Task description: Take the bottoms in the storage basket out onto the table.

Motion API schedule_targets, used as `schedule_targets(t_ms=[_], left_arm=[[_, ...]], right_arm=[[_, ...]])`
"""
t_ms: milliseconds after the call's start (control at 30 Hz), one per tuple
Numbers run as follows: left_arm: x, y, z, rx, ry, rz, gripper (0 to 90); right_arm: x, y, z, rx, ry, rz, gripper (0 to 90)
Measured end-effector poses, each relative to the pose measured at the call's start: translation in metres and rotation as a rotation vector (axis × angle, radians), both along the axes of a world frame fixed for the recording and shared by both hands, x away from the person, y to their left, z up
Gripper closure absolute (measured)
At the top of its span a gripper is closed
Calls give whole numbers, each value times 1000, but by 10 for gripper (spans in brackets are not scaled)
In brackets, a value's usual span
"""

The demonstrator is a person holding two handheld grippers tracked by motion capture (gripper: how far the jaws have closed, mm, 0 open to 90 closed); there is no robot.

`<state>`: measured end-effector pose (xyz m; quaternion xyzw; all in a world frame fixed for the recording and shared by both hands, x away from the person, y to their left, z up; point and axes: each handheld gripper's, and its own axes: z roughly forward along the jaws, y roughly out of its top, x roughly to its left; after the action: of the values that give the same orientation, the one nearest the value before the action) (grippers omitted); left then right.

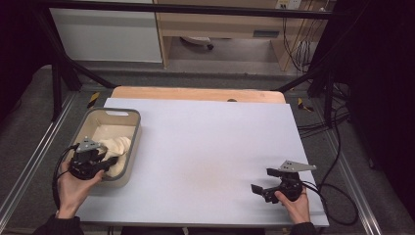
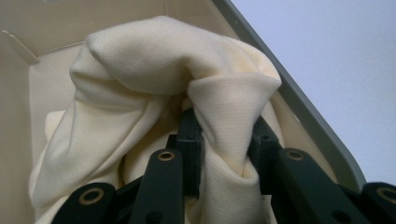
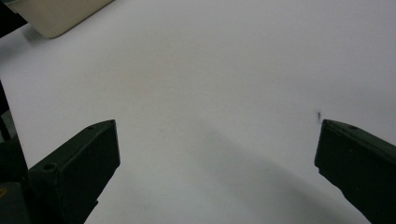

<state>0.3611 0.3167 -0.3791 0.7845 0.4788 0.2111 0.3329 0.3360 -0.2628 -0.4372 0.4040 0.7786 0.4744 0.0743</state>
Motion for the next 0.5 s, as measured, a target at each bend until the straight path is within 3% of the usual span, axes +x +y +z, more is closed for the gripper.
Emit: schedule_targets(t_ms=[500], left_arm=[[-4, 3, 3, -28, -43, 0, 729]], right_arm=[[0, 0, 0, -1, 1, 1, 5]])
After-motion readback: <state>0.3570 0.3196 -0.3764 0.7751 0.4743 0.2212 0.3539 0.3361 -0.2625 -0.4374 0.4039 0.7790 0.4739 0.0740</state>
